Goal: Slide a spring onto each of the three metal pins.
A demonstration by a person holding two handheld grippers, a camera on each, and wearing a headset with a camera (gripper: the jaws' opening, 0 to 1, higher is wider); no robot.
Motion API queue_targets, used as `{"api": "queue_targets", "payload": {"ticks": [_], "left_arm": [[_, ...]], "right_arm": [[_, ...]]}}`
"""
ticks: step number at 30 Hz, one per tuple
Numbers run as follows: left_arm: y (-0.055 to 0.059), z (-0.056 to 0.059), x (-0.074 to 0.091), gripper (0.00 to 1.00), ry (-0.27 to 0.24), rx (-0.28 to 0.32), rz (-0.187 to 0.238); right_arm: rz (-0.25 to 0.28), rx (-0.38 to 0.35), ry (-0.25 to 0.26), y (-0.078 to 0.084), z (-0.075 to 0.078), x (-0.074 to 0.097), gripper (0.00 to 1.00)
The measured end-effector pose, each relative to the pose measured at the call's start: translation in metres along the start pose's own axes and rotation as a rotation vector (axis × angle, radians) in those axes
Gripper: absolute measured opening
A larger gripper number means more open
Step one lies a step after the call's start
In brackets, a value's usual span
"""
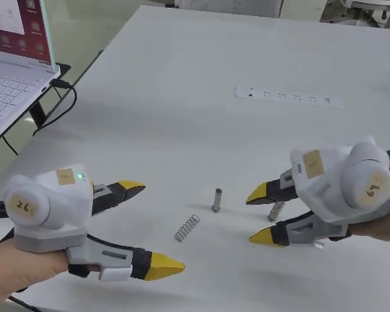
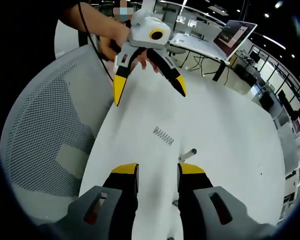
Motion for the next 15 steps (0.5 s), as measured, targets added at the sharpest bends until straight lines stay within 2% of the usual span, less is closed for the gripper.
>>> {"api": "queue_targets", "payload": {"ticks": [6,8,11,15], "left_arm": [[0.001,-0.001,0.002,0.92,-0.004,0.002,0.001],[0.001,-0.001,0.004,0.92,-0.007,0.002,0.003],[0.002,-0.002,0.006,0.92,-0.011,0.004,0.005],[0.003,-0.002,0.009,0.92,-0.015,0.007,0.003]], "right_arm": [[-0.065,0.145,-0.061,-0.011,0.003,-0.020,0.28],[-0.066,0.185,-0.069,-0.015,0.003,-0.028,0.27],[-0.054,0.197,-0.076,-0.019,0.003,-0.038,0.26],[-0.074,0.259,-0.100,-0.022,0.002,-0.052,0.25]]}}
Point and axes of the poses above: the centre of the closed fingertips' face, and the gripper's own axes: x roughly backward along the fingers, z roughly to its right, y roughly out of its underside, the point moved 9 cm from there along x, roughly backward along the fingers, and after that the axes turned 13 degrees about z, right-handed, at the moved point
